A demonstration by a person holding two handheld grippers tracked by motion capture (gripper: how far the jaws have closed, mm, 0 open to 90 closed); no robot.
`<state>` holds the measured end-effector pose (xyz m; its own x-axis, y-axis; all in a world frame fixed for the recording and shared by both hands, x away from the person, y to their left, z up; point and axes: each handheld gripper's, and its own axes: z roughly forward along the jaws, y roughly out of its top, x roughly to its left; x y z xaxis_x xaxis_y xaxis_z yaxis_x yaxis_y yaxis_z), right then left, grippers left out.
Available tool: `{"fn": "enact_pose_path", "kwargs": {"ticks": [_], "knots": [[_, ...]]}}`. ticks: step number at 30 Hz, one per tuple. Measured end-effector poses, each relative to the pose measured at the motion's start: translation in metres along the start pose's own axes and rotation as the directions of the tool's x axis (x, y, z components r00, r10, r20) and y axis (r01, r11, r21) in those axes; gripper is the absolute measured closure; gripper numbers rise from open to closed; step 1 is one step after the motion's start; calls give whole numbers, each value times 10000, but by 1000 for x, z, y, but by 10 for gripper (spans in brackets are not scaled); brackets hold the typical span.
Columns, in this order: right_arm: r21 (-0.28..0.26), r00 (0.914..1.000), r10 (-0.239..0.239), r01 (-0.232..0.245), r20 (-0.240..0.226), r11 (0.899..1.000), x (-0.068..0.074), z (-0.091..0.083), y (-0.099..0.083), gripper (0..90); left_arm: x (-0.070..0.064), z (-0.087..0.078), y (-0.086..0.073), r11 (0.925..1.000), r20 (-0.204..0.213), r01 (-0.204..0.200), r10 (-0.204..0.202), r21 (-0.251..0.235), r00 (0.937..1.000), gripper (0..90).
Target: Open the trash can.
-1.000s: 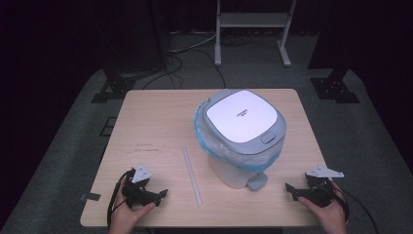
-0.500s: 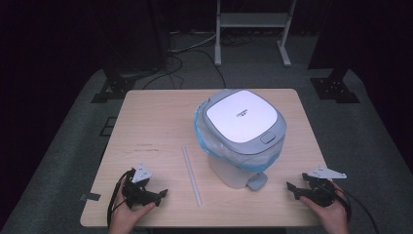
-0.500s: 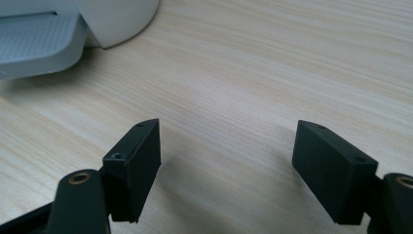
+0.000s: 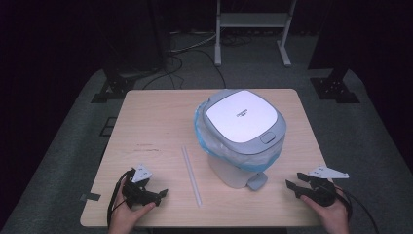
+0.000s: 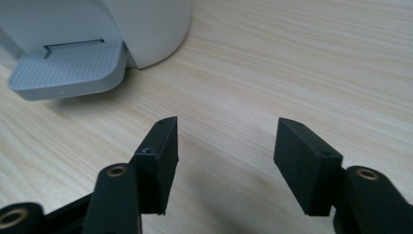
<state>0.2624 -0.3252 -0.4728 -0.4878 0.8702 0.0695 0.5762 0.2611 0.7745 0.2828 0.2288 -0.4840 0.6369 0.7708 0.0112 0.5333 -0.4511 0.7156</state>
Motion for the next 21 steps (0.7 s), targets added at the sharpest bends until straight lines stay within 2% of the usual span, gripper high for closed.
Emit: {"fn": "enact_pose_path", "kwargs": {"ticks": [21], "knots": [[-261,9948,-377,354,-941,9990,13,-1,11,599,0,0,0,10000,-20,20,-20,5,10000,0]]}}
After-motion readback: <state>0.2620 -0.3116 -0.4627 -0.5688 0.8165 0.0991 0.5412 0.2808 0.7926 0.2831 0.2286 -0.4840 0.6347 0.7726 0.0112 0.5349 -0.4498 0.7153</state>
